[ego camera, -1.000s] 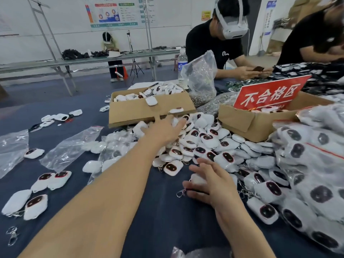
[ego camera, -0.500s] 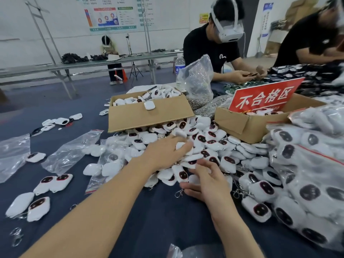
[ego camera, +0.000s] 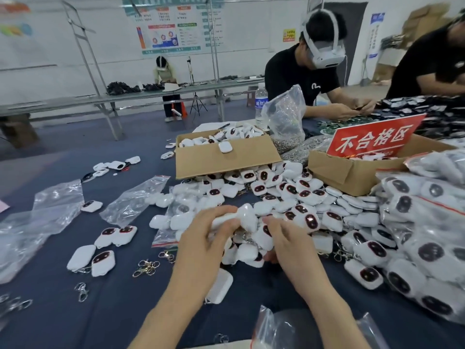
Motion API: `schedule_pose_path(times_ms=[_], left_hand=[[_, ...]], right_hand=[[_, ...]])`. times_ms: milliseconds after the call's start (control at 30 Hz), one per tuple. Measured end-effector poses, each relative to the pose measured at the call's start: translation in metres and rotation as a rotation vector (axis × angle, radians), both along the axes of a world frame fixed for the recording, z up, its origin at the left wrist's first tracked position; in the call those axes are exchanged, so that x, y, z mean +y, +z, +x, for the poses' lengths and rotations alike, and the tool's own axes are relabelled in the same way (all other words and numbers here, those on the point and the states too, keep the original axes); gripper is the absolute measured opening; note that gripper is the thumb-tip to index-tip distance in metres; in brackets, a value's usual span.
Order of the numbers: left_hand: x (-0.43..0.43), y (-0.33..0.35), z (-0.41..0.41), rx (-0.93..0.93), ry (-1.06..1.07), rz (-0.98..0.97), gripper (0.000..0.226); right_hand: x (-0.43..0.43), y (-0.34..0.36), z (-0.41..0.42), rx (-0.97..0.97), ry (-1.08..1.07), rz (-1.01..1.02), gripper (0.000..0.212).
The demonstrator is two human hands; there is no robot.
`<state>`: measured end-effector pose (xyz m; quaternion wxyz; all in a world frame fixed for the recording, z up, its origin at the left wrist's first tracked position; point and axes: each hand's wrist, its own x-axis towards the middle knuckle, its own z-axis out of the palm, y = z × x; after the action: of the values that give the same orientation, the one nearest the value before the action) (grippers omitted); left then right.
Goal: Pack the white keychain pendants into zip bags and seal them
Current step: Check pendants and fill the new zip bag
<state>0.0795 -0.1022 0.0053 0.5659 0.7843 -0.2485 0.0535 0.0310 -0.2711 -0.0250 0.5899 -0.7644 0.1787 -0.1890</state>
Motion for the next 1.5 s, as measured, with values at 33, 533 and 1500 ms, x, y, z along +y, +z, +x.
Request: schedule_pose_path(times_ms=[33, 533, 1500], left_hand=[[0.005, -0.003, -0.008, 0.049, 0.006, -0.059, 0.017], [0.024, -0.028, -0.012, 0.275, 0.041, -0.287, 0.044], [0.018, -0.023, -0.013, 0.455, -0.13, -0.409, 0.015]], right_hand=[[0.0, 0.0, 0.0, -0.002, -0.009, -0.025, 0.036], [0.019, 0.015, -0.001, -0.07, 0.227, 0.15, 0.016], [0.034, 0.014, -0.004, -0.101, 0.383, 0.243, 0.026]])
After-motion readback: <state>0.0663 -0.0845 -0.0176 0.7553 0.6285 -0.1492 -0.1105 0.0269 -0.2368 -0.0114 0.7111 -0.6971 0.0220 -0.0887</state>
